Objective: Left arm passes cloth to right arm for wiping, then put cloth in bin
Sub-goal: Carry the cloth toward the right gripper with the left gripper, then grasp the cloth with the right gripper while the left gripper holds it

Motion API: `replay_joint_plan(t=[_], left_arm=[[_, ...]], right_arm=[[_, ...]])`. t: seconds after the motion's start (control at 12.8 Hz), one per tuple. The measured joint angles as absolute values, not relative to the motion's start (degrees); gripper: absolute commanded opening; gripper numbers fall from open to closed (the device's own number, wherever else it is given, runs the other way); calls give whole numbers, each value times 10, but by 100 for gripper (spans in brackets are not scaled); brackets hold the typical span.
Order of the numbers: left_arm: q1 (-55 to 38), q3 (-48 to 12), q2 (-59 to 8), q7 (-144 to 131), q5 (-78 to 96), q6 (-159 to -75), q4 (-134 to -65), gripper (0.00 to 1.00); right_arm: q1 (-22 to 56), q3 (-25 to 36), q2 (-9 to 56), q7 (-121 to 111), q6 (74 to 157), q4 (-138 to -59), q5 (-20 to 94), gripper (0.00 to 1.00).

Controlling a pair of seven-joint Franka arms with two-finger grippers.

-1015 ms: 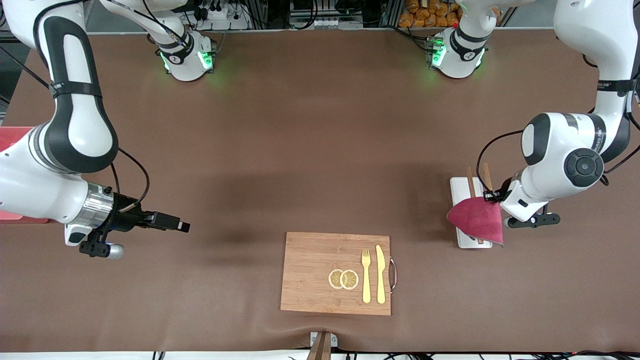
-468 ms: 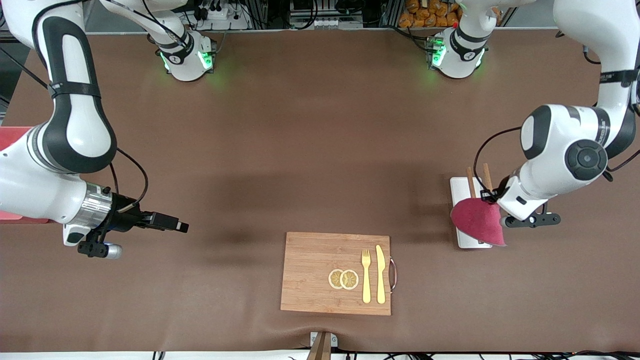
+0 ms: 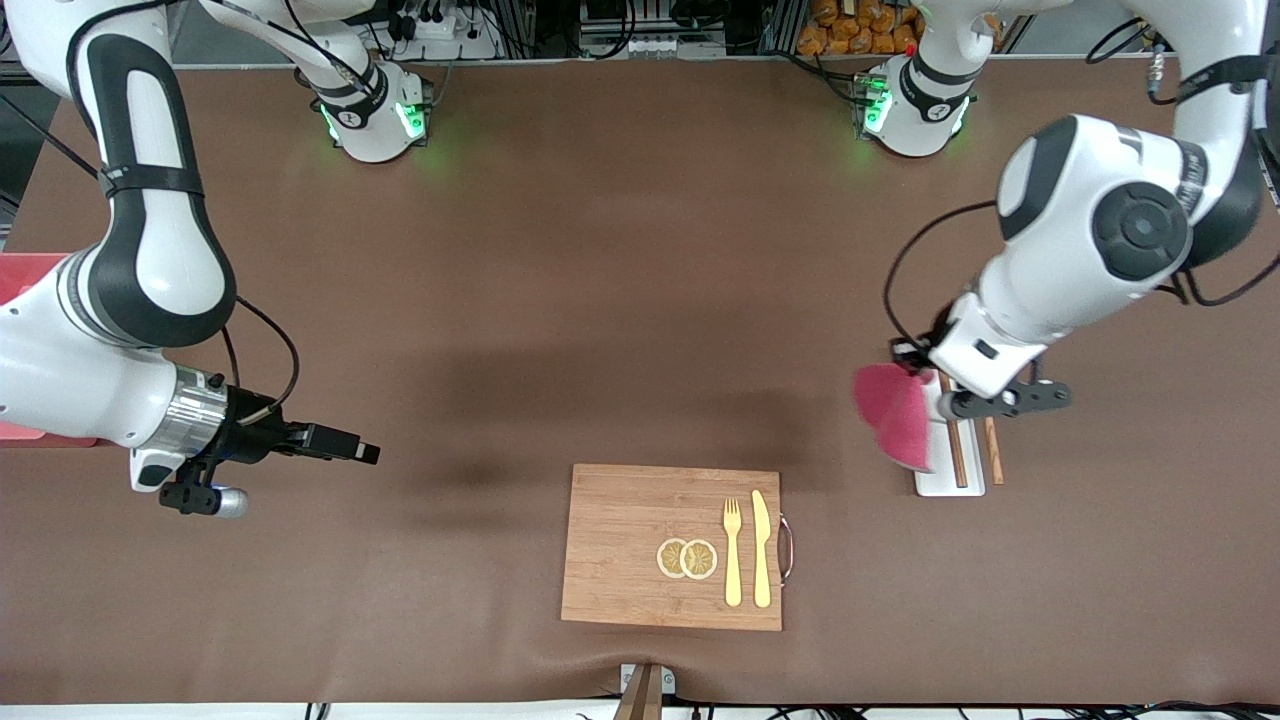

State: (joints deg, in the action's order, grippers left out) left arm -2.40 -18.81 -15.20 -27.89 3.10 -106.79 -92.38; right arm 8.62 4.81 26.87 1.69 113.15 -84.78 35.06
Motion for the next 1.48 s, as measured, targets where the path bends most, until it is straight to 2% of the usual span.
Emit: replay_joint_plan(t=[0.16, 0.39, 0.94, 1.17, 1.48], left_arm=[[-31, -220, -158, -344, 73, -1069, -906, 0], [-70, -231, -183, -434, 112, -1087, -872, 0], [-219, -235, -272, -785, 118, -1285, -817, 0], [-236, -235, -293, -908, 125, -1371, -811, 0], [-253, -235, -325, -1017, 128, -1438, -792, 0]], right_arm=[[91, 46, 269, 62, 1131, -848, 351, 100], [107, 44, 269, 147, 1131, -847, 351, 100], [176, 43, 269, 496, 1132, -845, 354, 100], [194, 43, 272, 604, 1139, -845, 359, 100], [211, 42, 273, 666, 1126, -847, 382, 100]])
